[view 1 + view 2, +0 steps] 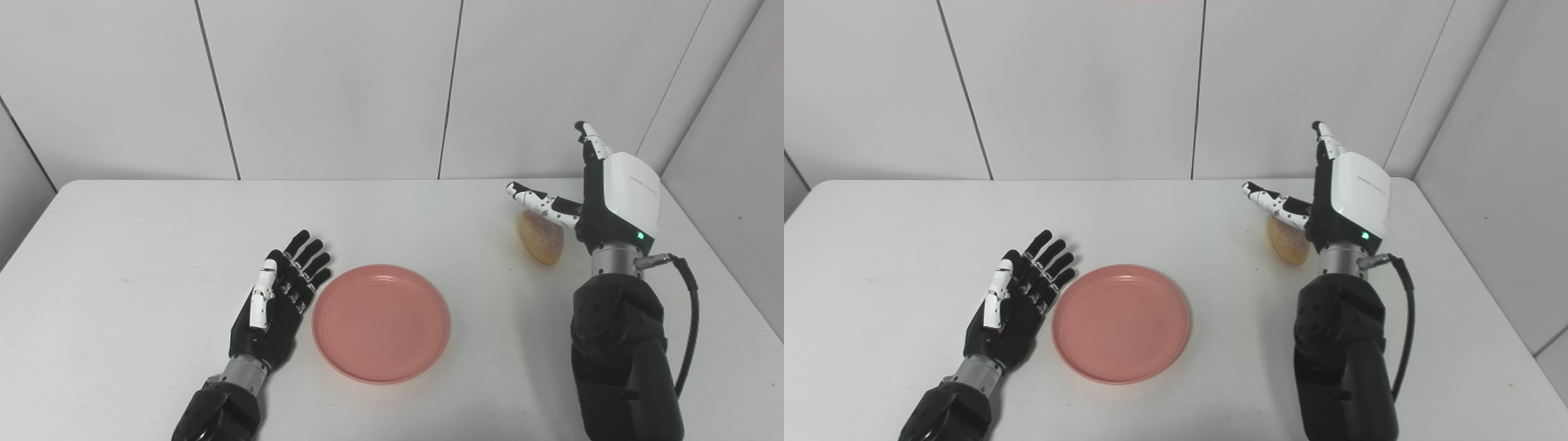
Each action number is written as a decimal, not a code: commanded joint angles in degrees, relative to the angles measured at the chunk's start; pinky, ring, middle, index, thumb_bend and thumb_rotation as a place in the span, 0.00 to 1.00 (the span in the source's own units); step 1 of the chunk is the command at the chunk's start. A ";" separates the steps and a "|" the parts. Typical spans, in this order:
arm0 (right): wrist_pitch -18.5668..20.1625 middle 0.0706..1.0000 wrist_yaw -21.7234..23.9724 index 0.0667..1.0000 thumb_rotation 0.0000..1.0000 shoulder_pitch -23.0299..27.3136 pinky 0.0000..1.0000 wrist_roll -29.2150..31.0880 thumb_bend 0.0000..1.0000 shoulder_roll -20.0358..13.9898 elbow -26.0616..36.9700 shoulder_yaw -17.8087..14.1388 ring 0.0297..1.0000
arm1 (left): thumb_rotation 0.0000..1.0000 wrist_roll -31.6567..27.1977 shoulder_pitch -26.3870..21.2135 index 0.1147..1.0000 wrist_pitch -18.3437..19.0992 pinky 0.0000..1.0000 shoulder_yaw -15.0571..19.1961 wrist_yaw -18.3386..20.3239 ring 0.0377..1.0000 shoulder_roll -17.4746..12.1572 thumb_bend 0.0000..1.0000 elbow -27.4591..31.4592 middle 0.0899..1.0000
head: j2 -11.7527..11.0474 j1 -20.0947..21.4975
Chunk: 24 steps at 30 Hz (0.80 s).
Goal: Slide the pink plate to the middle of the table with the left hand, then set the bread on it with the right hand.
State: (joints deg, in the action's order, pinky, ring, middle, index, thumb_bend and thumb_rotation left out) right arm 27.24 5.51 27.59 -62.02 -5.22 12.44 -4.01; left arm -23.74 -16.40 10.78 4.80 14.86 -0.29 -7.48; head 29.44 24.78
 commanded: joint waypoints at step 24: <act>-0.35 0.89 -8.09 0.93 0.61 4.97 0.85 3.80 0.94 -1.54 -20.19 -4.91 0.88 | 1.00 -0.27 0.43 0.90 1.02 0.95 0.80 0.44 0.92 -1.40 0.33 -3.62 0.91 | -1.52 0.38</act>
State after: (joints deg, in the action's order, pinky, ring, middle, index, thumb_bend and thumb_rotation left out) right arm 27.24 -0.84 29.35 -57.36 -5.88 -8.19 -8.58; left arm -23.88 -17.23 10.27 5.20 15.97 -1.18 -9.16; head 27.86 25.22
